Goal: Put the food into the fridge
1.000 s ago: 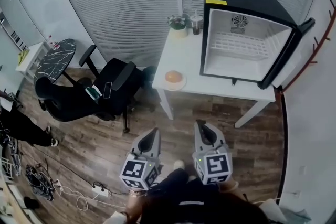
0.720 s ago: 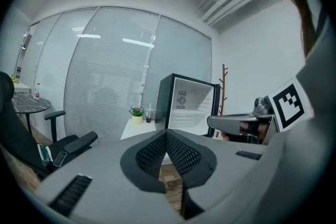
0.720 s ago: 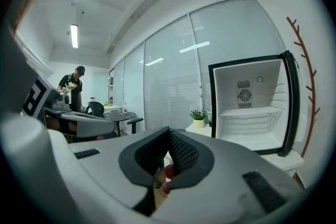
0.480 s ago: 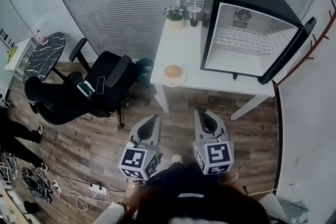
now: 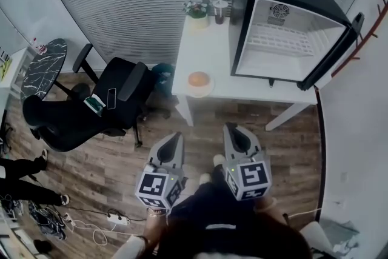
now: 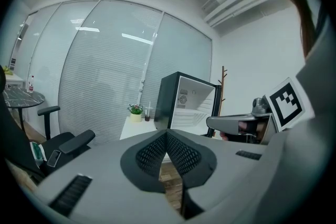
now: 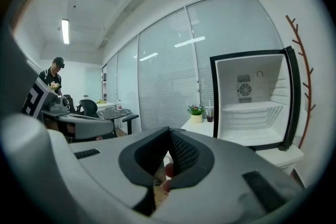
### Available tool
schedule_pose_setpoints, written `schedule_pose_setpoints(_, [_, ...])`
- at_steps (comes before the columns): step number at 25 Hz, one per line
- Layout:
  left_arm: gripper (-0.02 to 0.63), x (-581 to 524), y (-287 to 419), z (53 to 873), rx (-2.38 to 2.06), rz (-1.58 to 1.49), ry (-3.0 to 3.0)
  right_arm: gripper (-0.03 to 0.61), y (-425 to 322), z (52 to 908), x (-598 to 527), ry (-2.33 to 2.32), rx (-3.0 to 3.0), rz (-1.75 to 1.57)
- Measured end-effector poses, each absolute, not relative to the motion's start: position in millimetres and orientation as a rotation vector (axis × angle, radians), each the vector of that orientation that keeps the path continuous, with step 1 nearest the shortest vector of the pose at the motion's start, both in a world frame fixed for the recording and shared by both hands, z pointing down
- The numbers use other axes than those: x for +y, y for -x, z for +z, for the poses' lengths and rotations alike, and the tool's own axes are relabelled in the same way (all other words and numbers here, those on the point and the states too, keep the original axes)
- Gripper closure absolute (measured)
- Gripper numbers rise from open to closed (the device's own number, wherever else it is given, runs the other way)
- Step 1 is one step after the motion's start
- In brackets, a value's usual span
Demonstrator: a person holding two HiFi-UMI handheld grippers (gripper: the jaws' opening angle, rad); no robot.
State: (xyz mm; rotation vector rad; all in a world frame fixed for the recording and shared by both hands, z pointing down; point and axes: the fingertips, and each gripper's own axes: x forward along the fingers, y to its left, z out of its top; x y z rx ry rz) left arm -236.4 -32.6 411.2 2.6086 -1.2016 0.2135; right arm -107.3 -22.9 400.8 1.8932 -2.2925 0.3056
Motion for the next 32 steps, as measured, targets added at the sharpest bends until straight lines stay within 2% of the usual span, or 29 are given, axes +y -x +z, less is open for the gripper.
schedule_pose_setpoints(32, [0.614, -99, 215, 411, -1.423, 0.207, -2.491, 0.580, 88, 460, -125, -1.699, -2.387, 0.481])
